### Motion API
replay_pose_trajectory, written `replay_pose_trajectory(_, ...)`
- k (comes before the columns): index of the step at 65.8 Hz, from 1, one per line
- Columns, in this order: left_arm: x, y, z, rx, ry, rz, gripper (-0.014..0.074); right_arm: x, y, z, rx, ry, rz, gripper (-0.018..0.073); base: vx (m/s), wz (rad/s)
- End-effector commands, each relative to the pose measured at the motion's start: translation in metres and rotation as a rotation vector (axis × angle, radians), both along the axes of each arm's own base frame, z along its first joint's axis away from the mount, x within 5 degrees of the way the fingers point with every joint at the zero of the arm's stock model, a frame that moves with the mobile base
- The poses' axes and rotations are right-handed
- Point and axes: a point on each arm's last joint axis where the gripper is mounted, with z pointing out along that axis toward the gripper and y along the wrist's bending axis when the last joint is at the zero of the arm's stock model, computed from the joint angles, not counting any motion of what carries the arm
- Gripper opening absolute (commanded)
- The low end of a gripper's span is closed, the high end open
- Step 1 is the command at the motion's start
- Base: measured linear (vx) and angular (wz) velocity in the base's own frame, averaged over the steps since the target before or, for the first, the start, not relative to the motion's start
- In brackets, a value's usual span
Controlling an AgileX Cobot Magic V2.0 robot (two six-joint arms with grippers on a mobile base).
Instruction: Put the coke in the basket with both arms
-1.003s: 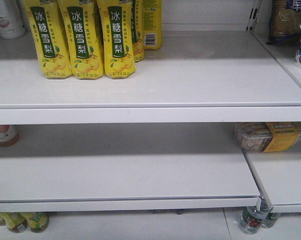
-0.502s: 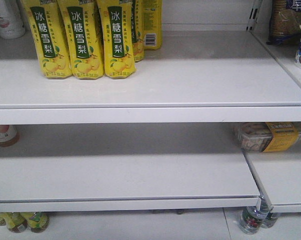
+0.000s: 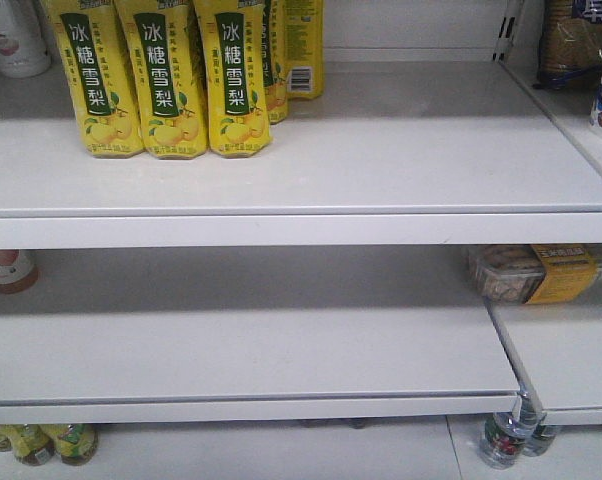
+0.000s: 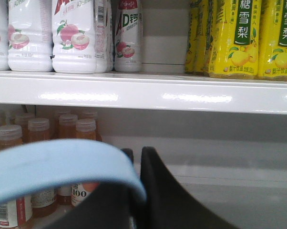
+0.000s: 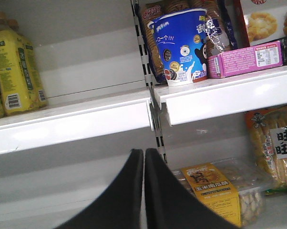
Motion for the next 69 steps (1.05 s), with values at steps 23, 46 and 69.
replay_pose_trajectory(23,-0.0062,-0.0062,0.0222,0.069,-0.171,-0.071,-0.0006,-0.0022,0.0004,0.0046,-0.021,-0.078,-0.003,-0.0005,0.0,0.0)
replay_pose_trajectory(46,-0.0062,-0.0063,0.022,0.069,-0.169,-0.072,-0.0006,-0.0022,0.0004,0.0046,-0.021,-0.078,-0.003,-0.0005,0.0,0.0)
replay_pose_trajectory(69,-0.0062,-0.0063,0.022,0.069,-0.169,-0.072,-0.0006,-0.0022,0.0004,0.0046,-0.021,-0.078,-0.003,-0.0005,0.0,0.0)
